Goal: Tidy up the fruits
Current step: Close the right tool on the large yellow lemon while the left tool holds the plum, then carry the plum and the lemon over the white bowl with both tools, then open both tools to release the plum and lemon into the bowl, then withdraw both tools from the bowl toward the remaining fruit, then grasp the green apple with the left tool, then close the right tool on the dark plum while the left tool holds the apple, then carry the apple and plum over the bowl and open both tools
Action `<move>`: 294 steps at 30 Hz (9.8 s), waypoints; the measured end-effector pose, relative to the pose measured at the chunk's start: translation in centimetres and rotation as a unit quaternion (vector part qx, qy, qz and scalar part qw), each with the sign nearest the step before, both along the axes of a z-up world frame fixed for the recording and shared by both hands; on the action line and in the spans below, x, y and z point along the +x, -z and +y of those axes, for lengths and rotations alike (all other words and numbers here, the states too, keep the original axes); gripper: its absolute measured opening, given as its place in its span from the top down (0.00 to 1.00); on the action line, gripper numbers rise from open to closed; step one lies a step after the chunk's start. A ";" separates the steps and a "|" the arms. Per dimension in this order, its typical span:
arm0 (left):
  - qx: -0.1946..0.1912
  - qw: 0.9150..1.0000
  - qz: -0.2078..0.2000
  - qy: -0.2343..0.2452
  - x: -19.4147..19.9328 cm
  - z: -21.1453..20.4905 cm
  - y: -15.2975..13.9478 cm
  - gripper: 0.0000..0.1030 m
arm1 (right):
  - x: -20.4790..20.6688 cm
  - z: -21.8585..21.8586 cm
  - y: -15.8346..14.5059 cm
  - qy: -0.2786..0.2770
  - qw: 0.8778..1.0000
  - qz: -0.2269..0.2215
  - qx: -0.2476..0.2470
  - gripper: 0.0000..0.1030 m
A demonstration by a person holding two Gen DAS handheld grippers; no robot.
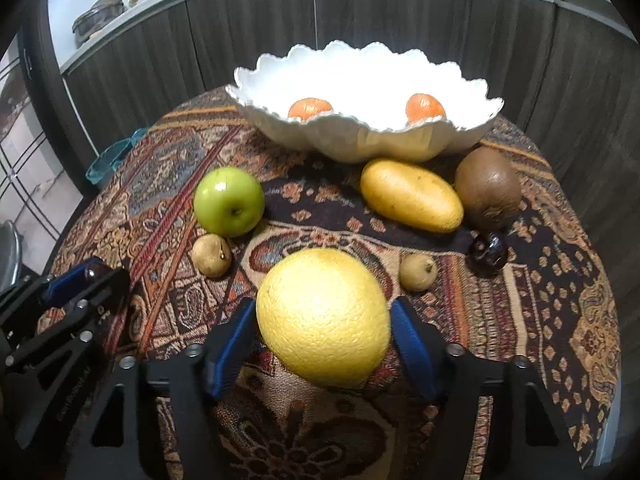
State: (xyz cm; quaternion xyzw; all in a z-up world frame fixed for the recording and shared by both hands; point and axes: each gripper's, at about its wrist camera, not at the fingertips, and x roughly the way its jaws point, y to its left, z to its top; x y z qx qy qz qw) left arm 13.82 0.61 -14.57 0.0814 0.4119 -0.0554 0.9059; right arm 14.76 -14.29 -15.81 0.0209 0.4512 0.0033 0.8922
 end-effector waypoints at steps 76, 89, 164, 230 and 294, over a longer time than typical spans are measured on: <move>-0.014 0.997 -0.049 0.064 16.7 -9.4 -5.5 0.45 | 12.0 -7.8 -6.2 0.040 0.997 -0.064 -0.010 0.43; 0.002 0.995 -0.097 0.036 14.2 -8.4 -8.0 0.08 | 9.7 -8.2 -8.9 0.074 0.988 -0.124 -0.056 0.16; 0.004 0.999 -0.010 0.053 7.6 -8.0 0.3 0.42 | 2.1 -7.7 -2.1 0.090 0.994 -0.060 -0.016 0.16; -0.020 0.998 -0.014 0.063 4.7 -9.0 -1.3 0.53 | 2.6 -10.0 0.5 0.093 0.995 -0.022 0.012 0.70; -0.023 0.994 -0.079 0.071 15.7 -11.2 -6.6 0.53 | 10.8 -9.4 -7.7 0.043 0.994 -0.099 -0.002 0.70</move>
